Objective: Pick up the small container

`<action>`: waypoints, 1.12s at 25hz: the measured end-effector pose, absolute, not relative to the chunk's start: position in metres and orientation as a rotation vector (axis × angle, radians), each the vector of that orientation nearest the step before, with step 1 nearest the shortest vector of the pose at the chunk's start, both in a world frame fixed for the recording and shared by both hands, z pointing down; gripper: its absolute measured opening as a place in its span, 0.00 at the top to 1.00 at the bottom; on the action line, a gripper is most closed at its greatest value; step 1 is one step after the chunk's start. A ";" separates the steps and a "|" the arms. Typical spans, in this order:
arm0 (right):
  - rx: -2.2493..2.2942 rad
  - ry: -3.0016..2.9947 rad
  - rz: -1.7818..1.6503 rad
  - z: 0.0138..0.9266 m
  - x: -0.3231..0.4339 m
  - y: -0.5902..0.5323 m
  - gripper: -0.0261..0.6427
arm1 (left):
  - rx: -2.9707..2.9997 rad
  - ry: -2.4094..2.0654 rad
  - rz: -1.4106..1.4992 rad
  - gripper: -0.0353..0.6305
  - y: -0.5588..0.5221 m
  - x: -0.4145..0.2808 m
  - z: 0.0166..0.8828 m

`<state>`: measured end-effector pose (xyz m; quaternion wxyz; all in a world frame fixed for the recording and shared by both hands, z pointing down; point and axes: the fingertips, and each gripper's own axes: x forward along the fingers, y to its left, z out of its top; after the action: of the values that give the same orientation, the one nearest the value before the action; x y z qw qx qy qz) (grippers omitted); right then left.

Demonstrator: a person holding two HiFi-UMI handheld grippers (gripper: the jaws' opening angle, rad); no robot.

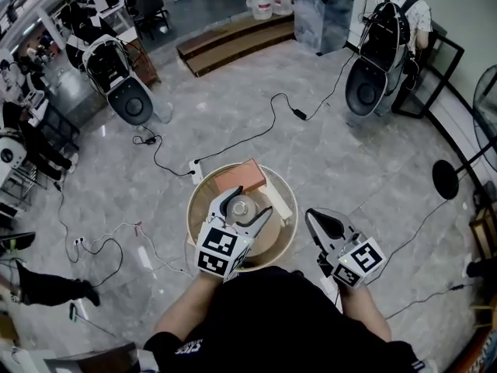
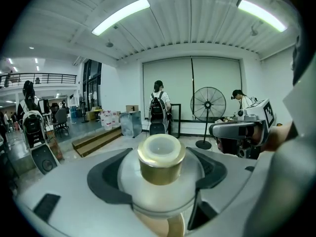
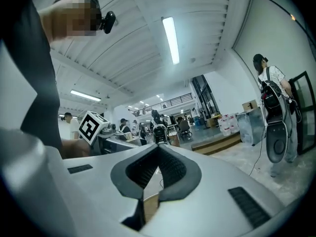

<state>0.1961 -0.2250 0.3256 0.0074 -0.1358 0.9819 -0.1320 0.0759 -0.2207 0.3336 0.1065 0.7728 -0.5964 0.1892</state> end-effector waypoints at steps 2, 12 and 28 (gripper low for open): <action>-0.410 3.078 -0.388 0.321 0.188 -0.221 0.94 | 2.269 -1.765 0.558 0.43 -0.218 0.067 0.332; -0.429 3.100 -0.386 0.322 0.165 -0.218 0.94 | 2.256 -1.797 0.498 0.43 -0.210 0.036 0.334; -0.408 3.115 -0.399 0.312 0.153 -0.199 0.94 | 2.227 -1.806 0.486 0.43 -0.189 0.024 0.324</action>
<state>0.1530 -0.1989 0.3116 -0.0125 -0.1289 0.9835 -0.1260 0.0238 -0.1892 0.3236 0.1166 0.7604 -0.6169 0.1659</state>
